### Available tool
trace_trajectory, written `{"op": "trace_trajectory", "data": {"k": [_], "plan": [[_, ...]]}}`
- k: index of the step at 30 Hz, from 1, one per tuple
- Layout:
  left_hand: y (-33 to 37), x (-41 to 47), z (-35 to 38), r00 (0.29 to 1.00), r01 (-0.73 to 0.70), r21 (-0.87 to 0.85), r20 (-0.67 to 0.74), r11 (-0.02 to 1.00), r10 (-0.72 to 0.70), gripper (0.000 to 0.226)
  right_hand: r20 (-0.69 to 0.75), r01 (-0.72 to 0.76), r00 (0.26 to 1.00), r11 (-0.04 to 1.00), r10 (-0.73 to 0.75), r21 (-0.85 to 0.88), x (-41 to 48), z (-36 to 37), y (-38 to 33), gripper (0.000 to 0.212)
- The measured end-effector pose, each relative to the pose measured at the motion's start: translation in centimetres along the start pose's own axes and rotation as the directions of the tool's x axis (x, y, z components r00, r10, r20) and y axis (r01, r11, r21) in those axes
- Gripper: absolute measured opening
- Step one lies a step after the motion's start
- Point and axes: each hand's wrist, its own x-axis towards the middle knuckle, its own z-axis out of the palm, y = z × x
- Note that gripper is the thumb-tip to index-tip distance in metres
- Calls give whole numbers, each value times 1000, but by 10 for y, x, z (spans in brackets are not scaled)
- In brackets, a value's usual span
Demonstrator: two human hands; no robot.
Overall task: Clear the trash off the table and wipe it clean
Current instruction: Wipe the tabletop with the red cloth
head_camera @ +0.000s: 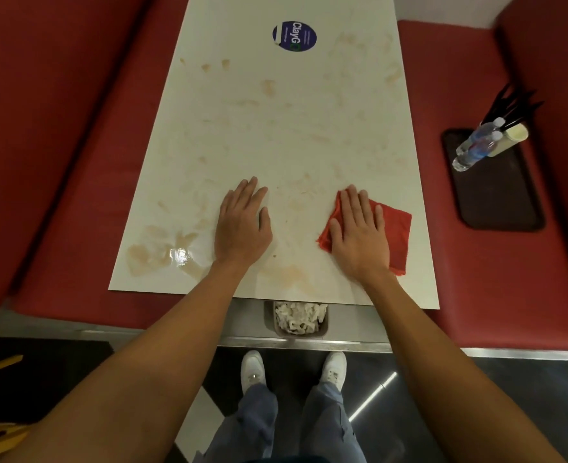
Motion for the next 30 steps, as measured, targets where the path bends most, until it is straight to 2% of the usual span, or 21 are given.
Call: {"op": "trace_trajectory", "data": {"k": [1, 2, 4, 6, 7, 8, 10, 12, 13, 15, 17, 19, 20, 22, 24, 25, 27, 30], "plan": [[0, 0, 0, 1000, -2, 2, -2, 1000, 2, 47, -11, -41, 999, 999, 41, 22, 9, 2, -15, 67], [0, 0, 1, 1000, -3, 4, -7, 1000, 3, 47, -12, -23, 1000, 999, 24, 33, 15, 2, -29, 67], [0, 0, 1, 1000, -5, 9, -19, 1000, 5, 47, 27, 164, 986, 986, -165, 16, 12, 4, -41, 65], [0, 0, 1, 1000, -4, 5, -23, 1000, 4, 47, 65, 369, 927, 929, -368, 2, -4, 1, -24, 64], [0, 0, 1, 1000, -4, 3, -24, 1000, 4, 47, 80, 404, 912, 915, -403, 2, -11, -2, -10, 63], [-1, 0, 1, 1000, -3, 0, -23, 1000, 3, 47, 82, 382, 921, 924, -380, -7, -14, -3, 3, 64], [-1, -1, 2, 1000, 1, -6, -23, 1000, -2, 47, 52, 216, 975, 976, -214, -24, -8, -4, 11, 63], [-1, -1, 2, 1000, 0, -1, -24, 1000, 0, 47, 9, 61, 998, 998, -61, -4, 10, -1, -9, 64], [-1, -2, 2, 1000, -2, 3, -25, 1000, 2, 47, -1, 43, 999, 999, -43, 16, 18, 1, -25, 65], [-1, -2, 2, 999, -3, 4, -37, 1000, 3, 48, 15, 158, 987, 987, -158, 21, 25, 2, -47, 64], [-1, -3, 1, 999, -5, 1, -44, 1000, 5, 47, 60, 363, 930, 932, -362, 0, 16, 1, -44, 62], [-1, -3, 1, 999, -5, -5, -43, 1000, 5, 46, 90, 469, 880, 883, -467, -4, 4, -2, -21, 62], [-1, -3, 1, 999, -4, -9, -42, 1000, 4, 46, 88, 449, 890, 893, -447, -5, 2, -3, -10, 62], [-1, -3, 1, 999, 2, -13, -46, 1000, -2, 45, 48, 286, 957, 958, -286, -12, 9, -3, -3, 62], [-2, -3, 2, 999, 1, -6, -50, 1000, -2, 45, 9, 105, 994, 994, -106, 20, 26, 0, -25, 64], [-2, -3, 3, 999, -2, -2, -52, 1000, 1, 46, 3, 73, 997, 997, -73, 39, 32, 1, -40, 65], [-3, -4, 4, 998, -8, 4, -58, 1000, 9, 46, 18, 175, 984, 984, -175, 36, 34, 3, -60, 64], [-3, -5, 4, 998, -1, 4, -60, 1000, 1, 46, 68, 448, 892, 894, -448, 9, 11, 0, -38, 62]]}}
